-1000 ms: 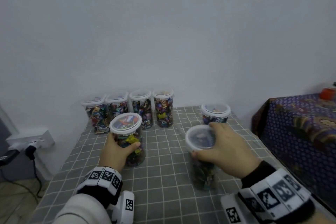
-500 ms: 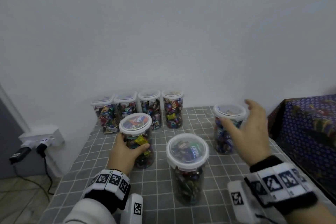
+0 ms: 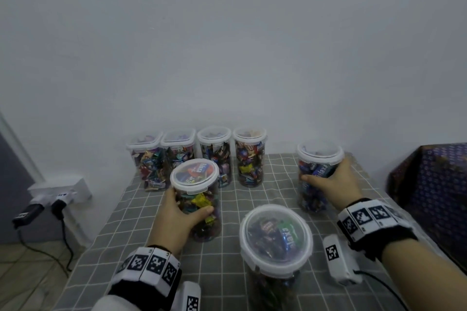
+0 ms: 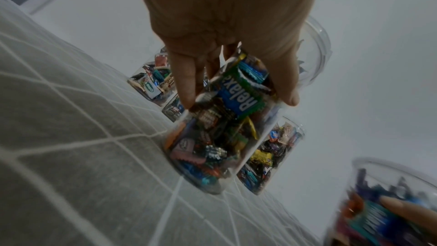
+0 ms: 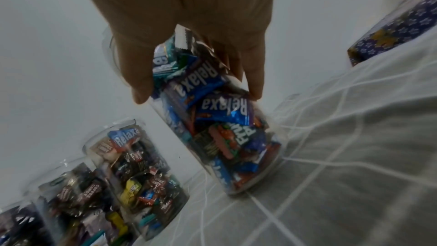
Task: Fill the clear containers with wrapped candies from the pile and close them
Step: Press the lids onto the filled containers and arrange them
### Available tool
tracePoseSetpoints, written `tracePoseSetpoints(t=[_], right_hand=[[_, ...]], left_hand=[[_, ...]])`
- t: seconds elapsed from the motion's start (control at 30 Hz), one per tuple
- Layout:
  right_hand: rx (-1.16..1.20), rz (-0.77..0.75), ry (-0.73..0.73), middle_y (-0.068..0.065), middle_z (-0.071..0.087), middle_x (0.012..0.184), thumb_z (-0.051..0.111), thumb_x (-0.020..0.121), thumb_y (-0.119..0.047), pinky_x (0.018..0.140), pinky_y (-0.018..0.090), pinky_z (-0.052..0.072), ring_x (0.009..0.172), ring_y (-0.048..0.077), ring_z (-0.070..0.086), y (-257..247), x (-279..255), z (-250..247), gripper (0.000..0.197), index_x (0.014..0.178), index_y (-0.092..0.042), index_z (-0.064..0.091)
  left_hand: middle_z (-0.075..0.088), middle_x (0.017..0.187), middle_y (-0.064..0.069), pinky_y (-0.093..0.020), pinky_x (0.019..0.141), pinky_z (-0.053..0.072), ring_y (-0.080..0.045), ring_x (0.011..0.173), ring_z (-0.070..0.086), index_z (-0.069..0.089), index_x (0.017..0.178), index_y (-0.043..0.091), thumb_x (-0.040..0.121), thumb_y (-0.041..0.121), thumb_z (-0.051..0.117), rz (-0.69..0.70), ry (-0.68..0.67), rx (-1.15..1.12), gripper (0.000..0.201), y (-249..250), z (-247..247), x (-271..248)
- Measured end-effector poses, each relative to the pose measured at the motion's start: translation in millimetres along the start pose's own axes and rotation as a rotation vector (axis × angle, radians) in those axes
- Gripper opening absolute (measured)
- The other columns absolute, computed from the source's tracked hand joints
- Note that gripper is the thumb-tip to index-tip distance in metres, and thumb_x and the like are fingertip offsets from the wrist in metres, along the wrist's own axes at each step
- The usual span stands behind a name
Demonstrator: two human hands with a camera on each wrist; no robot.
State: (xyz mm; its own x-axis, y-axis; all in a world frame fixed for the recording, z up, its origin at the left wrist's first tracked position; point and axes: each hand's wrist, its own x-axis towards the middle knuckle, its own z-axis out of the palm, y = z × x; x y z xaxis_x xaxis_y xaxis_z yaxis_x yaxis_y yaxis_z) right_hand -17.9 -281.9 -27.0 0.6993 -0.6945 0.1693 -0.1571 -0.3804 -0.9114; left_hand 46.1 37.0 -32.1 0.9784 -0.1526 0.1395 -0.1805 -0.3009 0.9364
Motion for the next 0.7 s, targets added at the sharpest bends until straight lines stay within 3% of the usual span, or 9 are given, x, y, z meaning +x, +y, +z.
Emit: tracePoseSetpoints(t=[0.13,0.3,0.47,0.6,0.7], right_hand=[[-0.013,-0.046,-0.03,0.012,0.054,0.123,0.086,0.062,-0.02,0.096,0.049,0.046,0.112,0.03,0.054,-16,28,26,0.082,0.123,-0.007,0.034],[-0.028,-0.044,-0.047,0.017,0.053,0.127,0.084,0.066,-0.019,0.096,0.044,0.045,0.116,0.033,0.052,-27,46,57,0.081,0.126,-0.003,0.032],[-0.062,-0.02,-0.018,0.02,0.052,0.129,0.083,0.068,-0.021,0.093,0.041,0.044,0.116,0.035,0.052,-27,54,67,0.08,0.127,-0.002,0.032],[-0.085,-0.015,0.007,0.019,0.053,0.128,0.083,0.068,-0.023,0.092,0.041,0.045,0.115,0.035,0.053,-25,59,69,0.08,0.125,-0.002,0.033],[-0.059,-0.011,0.006,0.019,0.051,0.129,0.083,0.069,-0.02,0.091,0.039,0.043,0.116,0.034,0.052,-25,62,68,0.079,0.125,0.0,0.032]], left_hand=[[0.053,0.117,0.013,-0.033,0.096,0.041,-0.009,0.105,0.051,0.036,0.129,0.037,0.064,0.02,0.086,0.003,-0.007,-0.037,0.083,-6,0,4],[0.053,0.114,0.02,-0.035,0.098,0.043,-0.007,0.107,0.051,0.036,0.126,0.04,0.063,0.021,0.086,-0.003,-0.007,-0.058,0.083,-12,0,8],[0.051,0.111,0.028,-0.03,0.094,0.042,0.01,0.099,0.048,0.037,0.128,0.038,0.063,0.019,0.085,0.007,-0.008,-0.076,0.084,-12,0,10],[0.053,0.116,0.02,-0.032,0.096,0.042,-0.004,0.105,0.05,0.036,0.13,0.038,0.062,0.022,0.085,-0.001,-0.011,-0.061,0.085,-15,0,12],[0.052,0.116,0.024,-0.034,0.098,0.042,-0.005,0.107,0.051,0.036,0.127,0.04,0.061,0.024,0.086,-0.001,-0.017,-0.06,0.084,-16,0,12]])
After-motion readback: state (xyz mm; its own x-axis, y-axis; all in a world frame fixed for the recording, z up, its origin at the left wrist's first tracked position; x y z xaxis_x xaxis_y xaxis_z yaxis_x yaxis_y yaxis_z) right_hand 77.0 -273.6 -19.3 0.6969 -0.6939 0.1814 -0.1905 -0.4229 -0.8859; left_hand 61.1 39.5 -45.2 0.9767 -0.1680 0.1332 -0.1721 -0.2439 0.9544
